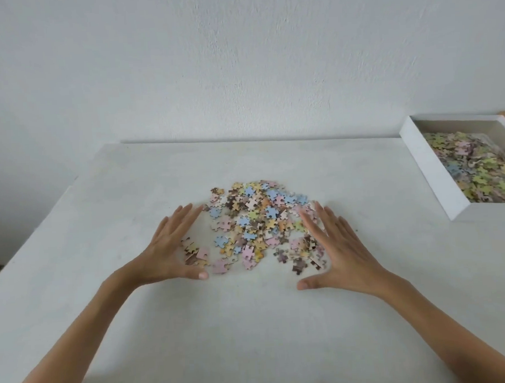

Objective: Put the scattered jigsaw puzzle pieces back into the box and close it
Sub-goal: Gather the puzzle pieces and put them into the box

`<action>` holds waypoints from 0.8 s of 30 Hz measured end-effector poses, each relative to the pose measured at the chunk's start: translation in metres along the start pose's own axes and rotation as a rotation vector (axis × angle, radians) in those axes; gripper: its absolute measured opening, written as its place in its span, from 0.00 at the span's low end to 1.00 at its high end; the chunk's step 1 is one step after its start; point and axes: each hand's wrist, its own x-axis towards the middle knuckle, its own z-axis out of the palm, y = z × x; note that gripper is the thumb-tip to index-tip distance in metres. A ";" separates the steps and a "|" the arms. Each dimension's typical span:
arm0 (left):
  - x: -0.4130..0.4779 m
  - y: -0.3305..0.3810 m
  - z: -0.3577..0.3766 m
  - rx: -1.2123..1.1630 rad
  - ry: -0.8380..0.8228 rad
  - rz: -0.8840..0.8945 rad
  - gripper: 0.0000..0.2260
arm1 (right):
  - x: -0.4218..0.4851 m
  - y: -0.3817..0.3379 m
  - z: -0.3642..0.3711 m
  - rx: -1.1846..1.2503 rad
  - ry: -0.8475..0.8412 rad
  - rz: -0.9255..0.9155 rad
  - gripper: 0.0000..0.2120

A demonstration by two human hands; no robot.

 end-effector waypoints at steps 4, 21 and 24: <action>0.004 0.023 0.024 0.194 0.051 0.108 0.56 | 0.010 -0.008 0.001 0.001 -0.002 0.020 0.59; 0.066 0.049 0.028 0.151 0.028 0.132 0.59 | 0.070 -0.004 -0.007 -0.014 -0.112 -0.067 0.61; 0.068 0.048 0.030 0.210 0.087 0.128 0.58 | 0.073 -0.003 -0.002 -0.070 0.008 -0.080 0.58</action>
